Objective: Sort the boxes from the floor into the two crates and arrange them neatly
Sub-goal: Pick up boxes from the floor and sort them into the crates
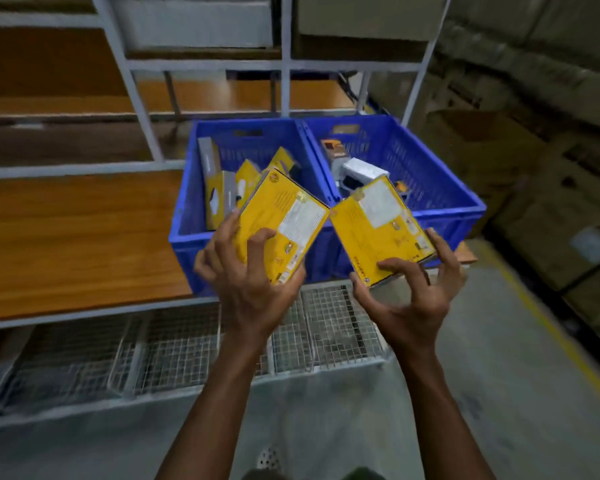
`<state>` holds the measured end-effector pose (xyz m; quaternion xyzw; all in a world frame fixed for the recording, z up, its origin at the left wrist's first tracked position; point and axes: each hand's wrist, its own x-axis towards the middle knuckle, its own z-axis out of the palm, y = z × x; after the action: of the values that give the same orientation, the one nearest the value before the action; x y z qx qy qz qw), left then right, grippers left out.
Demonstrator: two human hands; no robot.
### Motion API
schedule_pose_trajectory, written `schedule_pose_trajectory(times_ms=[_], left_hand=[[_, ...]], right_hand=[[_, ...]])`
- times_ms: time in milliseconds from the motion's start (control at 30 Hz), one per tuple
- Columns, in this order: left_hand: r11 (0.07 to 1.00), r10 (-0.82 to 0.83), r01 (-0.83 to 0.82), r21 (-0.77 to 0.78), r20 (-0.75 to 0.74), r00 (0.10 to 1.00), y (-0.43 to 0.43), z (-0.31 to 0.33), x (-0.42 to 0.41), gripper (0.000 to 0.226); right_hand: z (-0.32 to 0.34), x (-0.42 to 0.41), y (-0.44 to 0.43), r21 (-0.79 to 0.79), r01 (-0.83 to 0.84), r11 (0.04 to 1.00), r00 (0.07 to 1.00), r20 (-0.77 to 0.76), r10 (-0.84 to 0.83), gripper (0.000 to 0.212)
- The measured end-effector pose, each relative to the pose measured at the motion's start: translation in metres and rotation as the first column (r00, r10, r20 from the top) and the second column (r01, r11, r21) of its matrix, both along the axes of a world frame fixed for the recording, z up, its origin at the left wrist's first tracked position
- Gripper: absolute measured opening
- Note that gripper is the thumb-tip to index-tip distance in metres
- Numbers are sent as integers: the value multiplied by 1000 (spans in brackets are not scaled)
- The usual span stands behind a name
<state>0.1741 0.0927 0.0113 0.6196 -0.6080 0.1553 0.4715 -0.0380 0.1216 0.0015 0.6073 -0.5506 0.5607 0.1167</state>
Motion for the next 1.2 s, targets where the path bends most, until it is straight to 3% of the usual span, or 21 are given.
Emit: schedule_pose_trajectory(times_ms=[167, 300, 500, 633, 800, 967, 1033, 1133, 1200], left_hand=[[995, -92, 95, 42, -59, 994, -59, 3, -20, 60], [993, -81, 90, 79, -114, 990, -92, 3, -33, 58], [987, 128, -110, 119, -156, 979, -159, 12, -8, 58], [948, 254, -207, 243, -185, 949, -215, 28, 15, 59], [878, 379, -286, 384, -192, 905, -261, 39, 29, 57], [829, 482, -363, 425, -215, 849, -252, 30, 30, 58], [771, 489, -328, 545, -178, 854, -240, 19, 33, 63], [507, 481, -208, 837, -74, 874, -222, 13, 39, 76], [391, 446, -166, 905, -29, 894, -210, 11, 44, 56]], right_hand=[[1, -13, -32, 56, 136, 989, 990, 19, -138, 35], [3, -19, -72, 42, 147, 988, 989, 22, -148, 35], [23, -1, -169, 36, -79, 996, 997, 26, 79, 34], [45, 25, -252, 111, -289, 951, 957, 27, 287, 35], [54, 66, -324, 254, -389, 885, 918, 32, 395, 36], [34, 77, -325, 337, -378, 862, 925, 103, 366, 44], [23, 77, -318, 543, -299, 785, 931, -13, 364, 53], [16, 76, -314, 732, -109, 672, 896, -221, 386, 59], [20, 77, -312, 744, -89, 662, 873, -263, 412, 58]])
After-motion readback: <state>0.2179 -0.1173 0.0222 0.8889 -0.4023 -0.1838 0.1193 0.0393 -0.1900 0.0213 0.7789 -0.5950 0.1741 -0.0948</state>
